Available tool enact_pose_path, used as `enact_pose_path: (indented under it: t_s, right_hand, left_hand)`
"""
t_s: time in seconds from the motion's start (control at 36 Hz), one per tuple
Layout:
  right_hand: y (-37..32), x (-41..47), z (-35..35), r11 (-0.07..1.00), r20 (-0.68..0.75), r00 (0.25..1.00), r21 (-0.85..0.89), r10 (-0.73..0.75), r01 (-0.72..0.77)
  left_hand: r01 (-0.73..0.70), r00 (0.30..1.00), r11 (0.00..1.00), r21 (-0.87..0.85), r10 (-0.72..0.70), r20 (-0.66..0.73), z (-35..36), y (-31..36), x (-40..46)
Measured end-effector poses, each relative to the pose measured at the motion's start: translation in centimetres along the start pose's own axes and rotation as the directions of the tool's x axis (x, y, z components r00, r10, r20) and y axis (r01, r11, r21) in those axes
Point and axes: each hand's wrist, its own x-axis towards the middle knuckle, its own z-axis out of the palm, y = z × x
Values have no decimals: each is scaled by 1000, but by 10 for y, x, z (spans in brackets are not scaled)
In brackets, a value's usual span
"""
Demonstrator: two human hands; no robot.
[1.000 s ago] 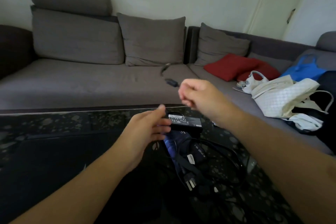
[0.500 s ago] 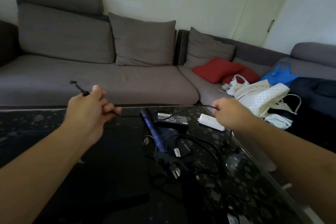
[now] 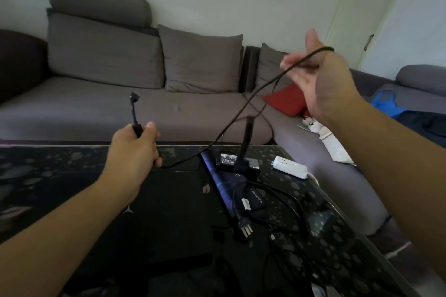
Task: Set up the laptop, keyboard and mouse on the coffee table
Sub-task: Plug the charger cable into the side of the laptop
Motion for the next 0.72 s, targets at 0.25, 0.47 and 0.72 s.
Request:
enact_pose_path:
  t_s: [0.25, 0.47, 0.72]
  right_hand:
    - [37, 3, 73, 740, 355, 852, -434, -385, 515]
    - [153, -39, 95, -70, 247, 795, -937, 555, 341]
    - [206, -84, 180, 717, 323, 784, -664, 531, -211]
  left_hand:
    - [13, 998, 996, 91, -19, 63, -23, -7, 5]
    - [19, 998, 988, 156, -28, 53, -56, -30, 17]
    - [-133, 980, 955, 266, 87, 177, -72, -42, 23]
